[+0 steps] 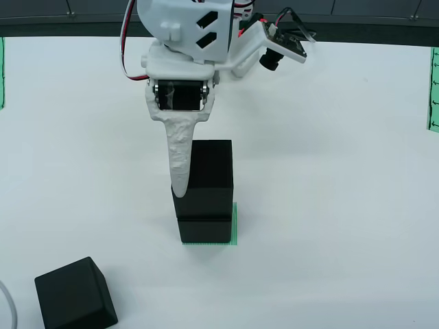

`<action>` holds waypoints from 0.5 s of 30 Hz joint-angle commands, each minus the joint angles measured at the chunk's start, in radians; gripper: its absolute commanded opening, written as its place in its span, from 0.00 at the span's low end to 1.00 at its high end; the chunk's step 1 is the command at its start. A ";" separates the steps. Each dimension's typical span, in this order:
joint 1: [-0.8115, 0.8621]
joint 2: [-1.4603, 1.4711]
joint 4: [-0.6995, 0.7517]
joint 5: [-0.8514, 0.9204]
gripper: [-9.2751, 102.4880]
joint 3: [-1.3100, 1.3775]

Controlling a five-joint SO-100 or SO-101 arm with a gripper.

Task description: Stack 3 Blocks on the chosen place.

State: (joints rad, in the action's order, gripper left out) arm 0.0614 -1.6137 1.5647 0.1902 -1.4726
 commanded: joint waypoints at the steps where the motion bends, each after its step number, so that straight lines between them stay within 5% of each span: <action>1: -0.006 -0.008 0.008 0.006 0.41 0.003; 15: 0.005 -0.127 0.008 0.021 0.41 -0.046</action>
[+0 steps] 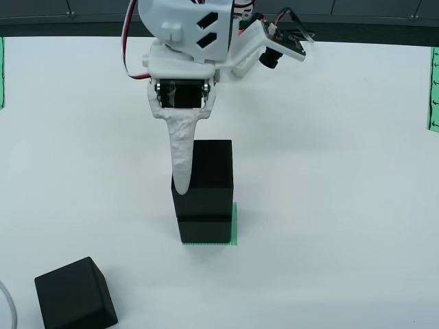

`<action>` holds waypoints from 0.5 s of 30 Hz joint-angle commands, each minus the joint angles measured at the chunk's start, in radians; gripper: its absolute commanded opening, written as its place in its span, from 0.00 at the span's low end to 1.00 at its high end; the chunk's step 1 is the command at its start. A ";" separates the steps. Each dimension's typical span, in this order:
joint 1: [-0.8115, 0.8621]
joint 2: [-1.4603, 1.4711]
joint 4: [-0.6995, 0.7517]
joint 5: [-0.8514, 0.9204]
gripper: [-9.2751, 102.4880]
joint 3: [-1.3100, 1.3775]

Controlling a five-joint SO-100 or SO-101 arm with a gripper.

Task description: Stack 3 Blocks on the chosen place.

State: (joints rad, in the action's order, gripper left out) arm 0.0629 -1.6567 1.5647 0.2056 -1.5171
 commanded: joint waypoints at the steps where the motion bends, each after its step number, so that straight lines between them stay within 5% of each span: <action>1: 0.003 -0.109 0.008 0.006 0.41 -0.011; 9: 0.055 -0.298 0.008 0.144 0.41 -0.110; 15: 0.210 -0.321 0.008 0.529 0.41 -0.123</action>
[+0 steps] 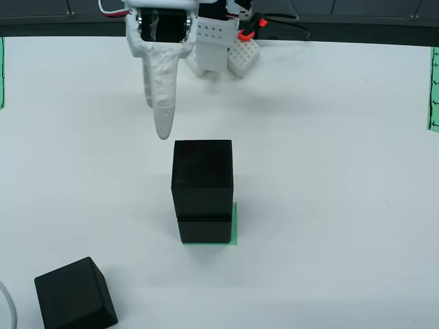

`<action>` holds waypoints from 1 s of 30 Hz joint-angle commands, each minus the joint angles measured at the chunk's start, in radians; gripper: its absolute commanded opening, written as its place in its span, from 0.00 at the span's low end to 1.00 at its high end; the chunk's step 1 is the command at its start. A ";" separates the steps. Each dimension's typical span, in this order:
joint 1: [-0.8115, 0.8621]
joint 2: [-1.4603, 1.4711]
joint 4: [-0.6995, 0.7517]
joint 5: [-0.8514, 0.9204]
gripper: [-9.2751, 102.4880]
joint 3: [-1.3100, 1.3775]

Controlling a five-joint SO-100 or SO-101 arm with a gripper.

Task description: Stack 3 Blocks on the chosen place.

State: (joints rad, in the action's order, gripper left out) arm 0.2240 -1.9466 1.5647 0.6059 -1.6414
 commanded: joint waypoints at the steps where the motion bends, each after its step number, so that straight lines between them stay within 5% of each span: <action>1: 0.081 -0.017 0.006 0.196 0.41 -0.002; 5: 0.219 0.081 -0.054 0.368 0.41 0.009; 17: 0.423 0.526 -0.152 0.374 0.41 0.436; 30: 0.377 0.796 -0.167 0.287 0.41 0.683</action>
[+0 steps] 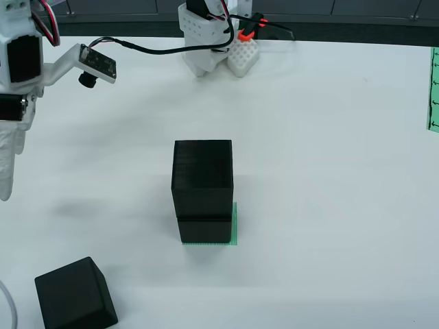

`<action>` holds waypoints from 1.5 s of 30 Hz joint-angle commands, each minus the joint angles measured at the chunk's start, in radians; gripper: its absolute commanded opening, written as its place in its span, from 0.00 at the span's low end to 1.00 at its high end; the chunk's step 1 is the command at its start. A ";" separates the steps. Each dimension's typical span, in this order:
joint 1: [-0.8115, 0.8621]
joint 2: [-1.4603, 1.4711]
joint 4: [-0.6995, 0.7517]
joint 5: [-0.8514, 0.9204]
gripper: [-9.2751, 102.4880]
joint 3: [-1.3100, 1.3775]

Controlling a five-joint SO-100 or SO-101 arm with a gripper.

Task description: Stack 3 Blocks on the chosen place.

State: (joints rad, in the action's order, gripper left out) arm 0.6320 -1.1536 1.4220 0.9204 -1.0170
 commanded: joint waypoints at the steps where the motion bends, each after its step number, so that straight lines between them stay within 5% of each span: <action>1: -0.043 0.012 -0.041 -0.052 0.41 0.066; 14: -0.206 0.095 -0.158 -0.193 0.41 0.138; 45: -0.264 0.272 -0.307 -0.161 0.41 0.236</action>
State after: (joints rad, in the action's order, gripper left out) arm 0.3804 -0.8713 1.1305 0.7470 -0.8268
